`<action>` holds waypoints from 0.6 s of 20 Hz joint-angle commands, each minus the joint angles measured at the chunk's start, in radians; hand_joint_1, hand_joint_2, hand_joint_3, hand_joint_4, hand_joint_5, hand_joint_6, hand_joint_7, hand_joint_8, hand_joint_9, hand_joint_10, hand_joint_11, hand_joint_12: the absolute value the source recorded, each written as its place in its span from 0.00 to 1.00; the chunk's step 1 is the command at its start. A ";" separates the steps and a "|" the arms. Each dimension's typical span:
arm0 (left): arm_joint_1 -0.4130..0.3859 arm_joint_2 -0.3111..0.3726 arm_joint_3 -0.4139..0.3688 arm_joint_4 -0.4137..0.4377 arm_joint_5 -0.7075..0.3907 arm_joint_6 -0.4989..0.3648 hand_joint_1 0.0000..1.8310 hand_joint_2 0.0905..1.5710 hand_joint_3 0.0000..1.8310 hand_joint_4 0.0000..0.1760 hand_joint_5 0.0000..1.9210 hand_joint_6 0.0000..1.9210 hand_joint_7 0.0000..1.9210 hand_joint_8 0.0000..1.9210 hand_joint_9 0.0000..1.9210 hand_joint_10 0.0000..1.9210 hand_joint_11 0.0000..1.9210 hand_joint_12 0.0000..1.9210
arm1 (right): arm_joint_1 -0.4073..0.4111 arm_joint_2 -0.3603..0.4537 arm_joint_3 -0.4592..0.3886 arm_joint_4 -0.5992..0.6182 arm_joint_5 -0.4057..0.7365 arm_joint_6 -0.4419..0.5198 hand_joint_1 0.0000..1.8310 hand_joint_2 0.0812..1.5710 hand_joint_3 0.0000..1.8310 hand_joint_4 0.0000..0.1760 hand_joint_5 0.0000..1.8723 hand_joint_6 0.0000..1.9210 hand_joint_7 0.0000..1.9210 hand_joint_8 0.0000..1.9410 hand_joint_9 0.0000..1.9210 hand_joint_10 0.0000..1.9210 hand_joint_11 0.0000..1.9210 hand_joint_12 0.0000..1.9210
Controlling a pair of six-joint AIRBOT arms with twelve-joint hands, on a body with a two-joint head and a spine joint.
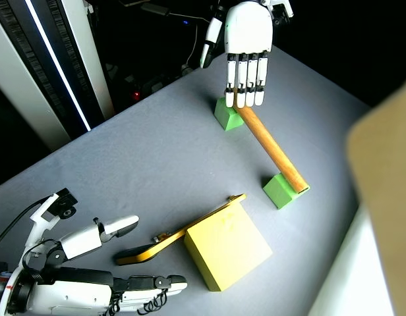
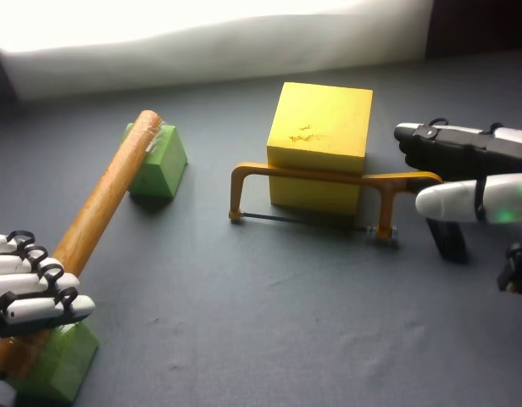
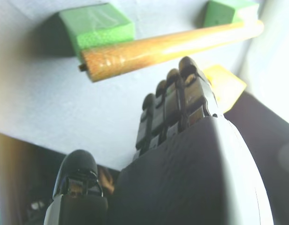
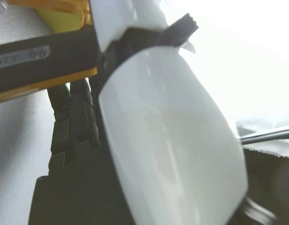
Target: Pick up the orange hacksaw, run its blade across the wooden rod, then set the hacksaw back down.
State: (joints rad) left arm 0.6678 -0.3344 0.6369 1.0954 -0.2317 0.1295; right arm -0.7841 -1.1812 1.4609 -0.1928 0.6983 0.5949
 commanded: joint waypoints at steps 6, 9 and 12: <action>0.010 -0.017 0.028 -0.011 0.019 -0.001 0.00 0.77 0.00 0.00 0.03 0.00 0.03 0.00 0.02 0.00 0.00 0.11 | 0.021 -0.014 -0.012 0.029 0.073 -0.049 0.55 0.61 0.00 0.00 0.07 0.00 0.05 0.00 0.07 0.00 0.00 0.38; 0.023 -0.020 0.032 -0.011 0.019 -0.001 0.00 0.77 0.00 0.00 0.03 0.00 0.03 0.00 0.03 0.00 0.00 0.14 | 0.034 -0.022 -0.012 0.030 0.053 -0.064 0.52 0.62 0.00 0.00 0.06 0.00 0.04 0.00 0.06 0.00 0.00 0.35; 0.035 -0.021 0.029 -0.011 0.018 -0.001 0.00 0.77 0.00 0.00 0.03 0.00 0.03 0.00 0.03 0.00 0.00 0.14 | 0.045 -0.029 -0.010 0.034 0.039 -0.072 0.51 0.63 0.00 0.00 0.07 0.00 0.04 0.00 0.06 0.00 0.00 0.33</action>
State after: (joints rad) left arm 0.7071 -0.3557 0.6628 1.0912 -0.2024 0.1295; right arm -0.7406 -1.2236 1.4506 -0.1669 0.6258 0.4915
